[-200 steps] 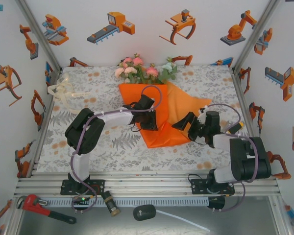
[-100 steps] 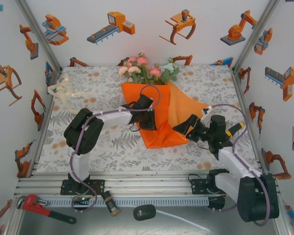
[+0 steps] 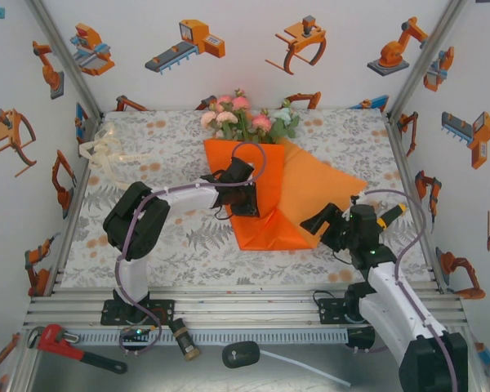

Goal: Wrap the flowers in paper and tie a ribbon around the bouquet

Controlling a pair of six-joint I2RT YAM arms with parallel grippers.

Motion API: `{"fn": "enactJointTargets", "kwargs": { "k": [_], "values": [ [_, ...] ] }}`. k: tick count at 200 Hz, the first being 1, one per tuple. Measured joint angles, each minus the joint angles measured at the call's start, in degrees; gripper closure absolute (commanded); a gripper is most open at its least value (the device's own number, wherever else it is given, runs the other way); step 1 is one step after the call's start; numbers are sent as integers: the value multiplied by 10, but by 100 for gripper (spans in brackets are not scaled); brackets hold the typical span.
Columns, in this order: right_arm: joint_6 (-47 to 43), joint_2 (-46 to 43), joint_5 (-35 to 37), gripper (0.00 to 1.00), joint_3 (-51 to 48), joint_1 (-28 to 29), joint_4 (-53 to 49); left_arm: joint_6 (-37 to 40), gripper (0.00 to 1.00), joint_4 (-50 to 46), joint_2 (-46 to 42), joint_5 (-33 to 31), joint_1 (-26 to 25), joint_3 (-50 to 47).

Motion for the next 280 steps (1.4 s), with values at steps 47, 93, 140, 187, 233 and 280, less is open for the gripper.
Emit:
{"fn": "enactJointTargets", "kwargs": {
  "k": [47,93,140,187,233,280],
  "values": [
    [16,66,27,80,0,0,10,0,71,0,0,-3,0,0],
    [-9,8,84,99,15,1,-45,3,70,-2,0,-7,-4,0],
    [-42,4,28,100,43,2,2,14,70,-23,0,-26,-20,1],
    [-47,56,-68,24,60,24,74,16,70,-40,0,-49,-19,5],
    [-40,89,-111,13,12,35,134,16,70,-39,0,-51,-20,5],
    [-28,24,-81,10,-22,38,75,16,70,-39,0,-51,-20,5]
  ]
}}
